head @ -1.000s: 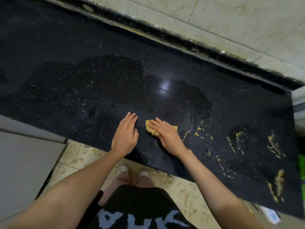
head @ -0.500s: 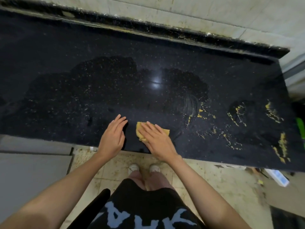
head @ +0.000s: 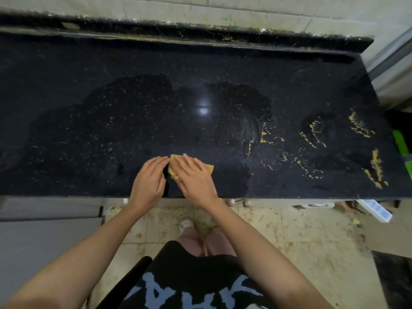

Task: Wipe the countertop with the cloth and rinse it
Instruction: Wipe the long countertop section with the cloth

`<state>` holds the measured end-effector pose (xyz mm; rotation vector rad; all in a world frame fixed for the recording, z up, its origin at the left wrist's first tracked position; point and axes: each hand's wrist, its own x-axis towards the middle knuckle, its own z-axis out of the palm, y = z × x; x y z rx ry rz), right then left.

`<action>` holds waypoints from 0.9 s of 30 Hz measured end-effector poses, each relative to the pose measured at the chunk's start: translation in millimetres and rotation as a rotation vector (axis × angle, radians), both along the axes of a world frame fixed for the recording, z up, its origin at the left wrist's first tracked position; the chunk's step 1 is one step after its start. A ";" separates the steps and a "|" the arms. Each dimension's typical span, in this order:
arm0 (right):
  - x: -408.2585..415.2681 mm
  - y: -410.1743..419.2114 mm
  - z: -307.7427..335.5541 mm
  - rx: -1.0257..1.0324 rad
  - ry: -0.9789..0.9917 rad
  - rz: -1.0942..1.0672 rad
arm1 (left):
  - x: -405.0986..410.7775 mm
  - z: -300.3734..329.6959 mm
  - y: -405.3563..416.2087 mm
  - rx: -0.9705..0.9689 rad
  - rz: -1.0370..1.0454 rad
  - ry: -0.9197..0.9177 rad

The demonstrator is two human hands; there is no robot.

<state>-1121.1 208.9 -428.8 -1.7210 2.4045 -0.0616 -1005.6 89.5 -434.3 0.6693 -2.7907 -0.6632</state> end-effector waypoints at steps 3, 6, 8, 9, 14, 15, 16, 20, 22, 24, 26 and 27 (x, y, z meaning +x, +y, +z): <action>-14.5 29.5 -6.7 -0.008 -0.008 0.166 | -14.8 6.0 4.9 -0.009 -0.040 0.023; -38.5 77.0 -10.5 -0.093 -0.034 0.185 | -38.5 10.5 20.1 -0.017 -0.105 0.031; -55.9 104.4 -9.0 -0.115 -0.042 0.170 | -54.2 10.7 33.7 -0.018 -0.145 0.030; -65.7 116.2 -8.9 -0.118 -0.038 0.171 | -61.4 10.5 40.6 -0.015 -0.160 0.026; -116.3 168.1 -8.6 -0.126 -0.020 0.188 | -94.9 8.5 71.8 -0.003 -0.137 0.023; -125.2 176.1 -8.4 -0.135 -0.022 0.204 | -100.9 8.0 78.0 0.002 -0.122 0.018; -133.5 182.9 -8.4 -0.150 -0.036 0.217 | -106.2 7.2 84.4 0.004 -0.104 0.013; -166.3 195.1 -0.5 -0.340 -0.287 0.152 | -120.1 1.0 113.2 -0.003 0.046 -0.023; -193.1 188.8 10.4 -0.475 -0.400 0.070 | -124.9 0.6 129.3 -0.001 0.125 -0.050; -228.1 174.9 25.1 -0.544 -0.440 -0.034 | -128.8 -0.6 143.6 -0.019 0.181 -0.069; -269.6 155.4 34.8 -0.533 -0.425 -0.133 | -133.8 -1.0 156.1 -0.029 0.254 -0.095; -289.9 144.6 35.9 -0.503 -0.401 -0.158 | -136.2 -0.6 162.6 -0.024 0.294 -0.107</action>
